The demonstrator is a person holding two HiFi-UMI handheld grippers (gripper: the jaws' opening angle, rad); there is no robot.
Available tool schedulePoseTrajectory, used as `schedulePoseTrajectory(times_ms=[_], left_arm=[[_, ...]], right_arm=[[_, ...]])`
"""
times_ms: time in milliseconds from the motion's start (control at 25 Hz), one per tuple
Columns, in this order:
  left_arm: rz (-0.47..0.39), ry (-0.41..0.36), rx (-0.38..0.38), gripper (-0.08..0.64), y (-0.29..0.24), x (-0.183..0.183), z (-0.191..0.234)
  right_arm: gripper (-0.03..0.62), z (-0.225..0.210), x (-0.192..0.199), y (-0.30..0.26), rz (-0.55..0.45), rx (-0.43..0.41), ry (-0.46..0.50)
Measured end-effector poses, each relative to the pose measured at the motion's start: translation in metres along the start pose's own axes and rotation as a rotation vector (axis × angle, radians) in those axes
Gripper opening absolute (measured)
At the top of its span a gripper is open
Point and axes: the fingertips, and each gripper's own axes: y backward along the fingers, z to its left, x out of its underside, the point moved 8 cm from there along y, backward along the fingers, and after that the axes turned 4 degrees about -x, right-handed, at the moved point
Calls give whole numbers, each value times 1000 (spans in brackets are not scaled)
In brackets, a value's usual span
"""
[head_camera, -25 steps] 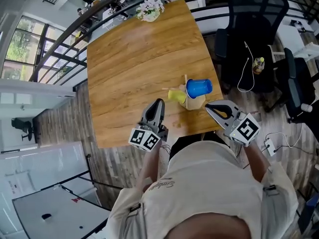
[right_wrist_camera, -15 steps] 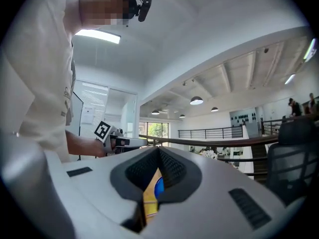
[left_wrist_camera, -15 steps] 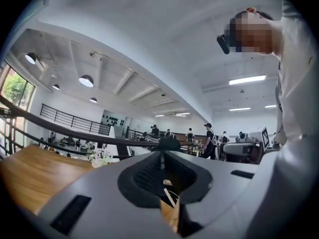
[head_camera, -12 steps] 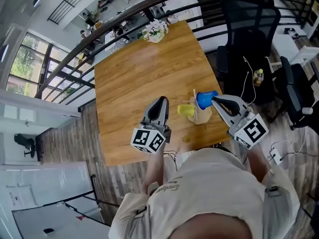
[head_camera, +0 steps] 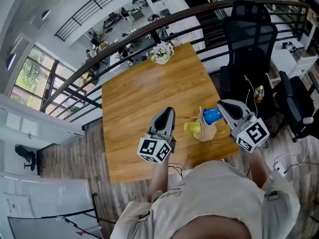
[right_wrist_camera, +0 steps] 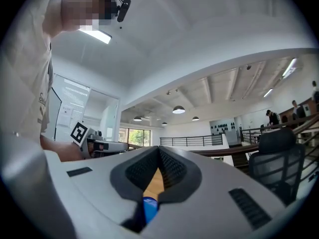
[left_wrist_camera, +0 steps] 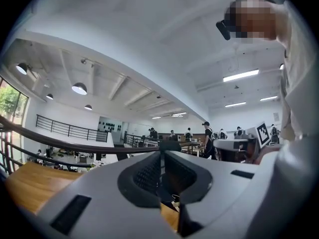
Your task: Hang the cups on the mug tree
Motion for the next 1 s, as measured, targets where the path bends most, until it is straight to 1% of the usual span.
schedulePoseTrajectory(times_ms=[120, 200, 320, 440, 600, 760, 1000], left_arm=[[-2, 23, 0, 32, -5, 3, 4], [-3, 36, 16, 32, -6, 6, 2], [4, 24, 37, 32, -6, 11, 1], [9, 29, 54, 32, -9, 14, 4], [5, 42, 37, 31, -11, 11, 8], [0, 36, 44, 32, -14, 10, 8], [6, 34, 60, 32, -19, 15, 5]], right_arm=[[-5, -4, 2, -2, 15, 27, 4], [-5, -5, 5, -4, 27, 35, 0], [-5, -5, 11, -9, 39, 33, 8], [-5, -7, 11, -15, 45, 23, 23], [-5, -10, 10, -24, 53, 2, 20], [-5, -11, 10, -26, 47, -7, 30], [-5, -15, 18, -18, 53, 30, 8]])
